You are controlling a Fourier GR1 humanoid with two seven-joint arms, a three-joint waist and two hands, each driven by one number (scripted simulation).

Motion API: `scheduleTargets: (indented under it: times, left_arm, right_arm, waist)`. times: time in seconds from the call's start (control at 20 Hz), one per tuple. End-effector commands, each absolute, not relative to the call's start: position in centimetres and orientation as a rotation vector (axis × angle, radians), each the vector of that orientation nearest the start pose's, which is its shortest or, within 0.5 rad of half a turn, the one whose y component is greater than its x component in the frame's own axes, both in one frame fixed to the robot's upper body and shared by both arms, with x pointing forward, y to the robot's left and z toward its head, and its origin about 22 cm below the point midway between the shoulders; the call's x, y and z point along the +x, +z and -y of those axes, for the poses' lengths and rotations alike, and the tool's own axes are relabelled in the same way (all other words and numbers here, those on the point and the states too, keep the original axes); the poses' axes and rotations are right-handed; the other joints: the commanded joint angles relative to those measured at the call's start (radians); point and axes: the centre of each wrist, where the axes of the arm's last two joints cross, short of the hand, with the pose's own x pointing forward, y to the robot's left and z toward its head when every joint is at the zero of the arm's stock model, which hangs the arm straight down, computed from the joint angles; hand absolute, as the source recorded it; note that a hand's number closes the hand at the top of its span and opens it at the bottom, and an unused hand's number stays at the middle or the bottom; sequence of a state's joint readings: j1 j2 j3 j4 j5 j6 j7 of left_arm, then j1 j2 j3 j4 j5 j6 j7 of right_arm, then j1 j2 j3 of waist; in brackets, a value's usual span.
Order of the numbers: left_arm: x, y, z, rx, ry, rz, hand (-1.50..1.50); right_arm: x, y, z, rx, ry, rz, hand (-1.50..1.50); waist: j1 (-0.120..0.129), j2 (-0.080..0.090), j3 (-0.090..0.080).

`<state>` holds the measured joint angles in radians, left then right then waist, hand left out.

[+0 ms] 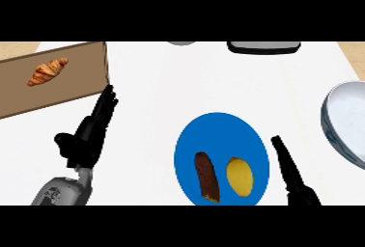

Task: Pick the lemon from the plate and place it in the bowl

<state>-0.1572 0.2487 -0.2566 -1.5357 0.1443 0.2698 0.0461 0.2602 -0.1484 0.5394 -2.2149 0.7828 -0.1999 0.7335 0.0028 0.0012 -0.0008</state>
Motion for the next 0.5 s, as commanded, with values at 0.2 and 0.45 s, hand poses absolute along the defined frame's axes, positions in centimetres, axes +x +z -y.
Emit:
scheduleTargets:
  times: [0.2,0.45]
  left_arm:
    - [27.1,4.0,-21.4,0.075,-0.099,1.593,0.0]
    - [27.7,4.3,-22.1,0.091,-0.101,1.597,0.0]
  right_arm:
    - [14.7,8.1,15.8,-0.524,0.42,1.311,-1.5]
    - [12.0,9.1,17.7,-0.468,0.379,1.389,-1.5]
  waist:
    - [-0.004,-0.002,0.001]
    - [-0.009,-0.003,0.001]
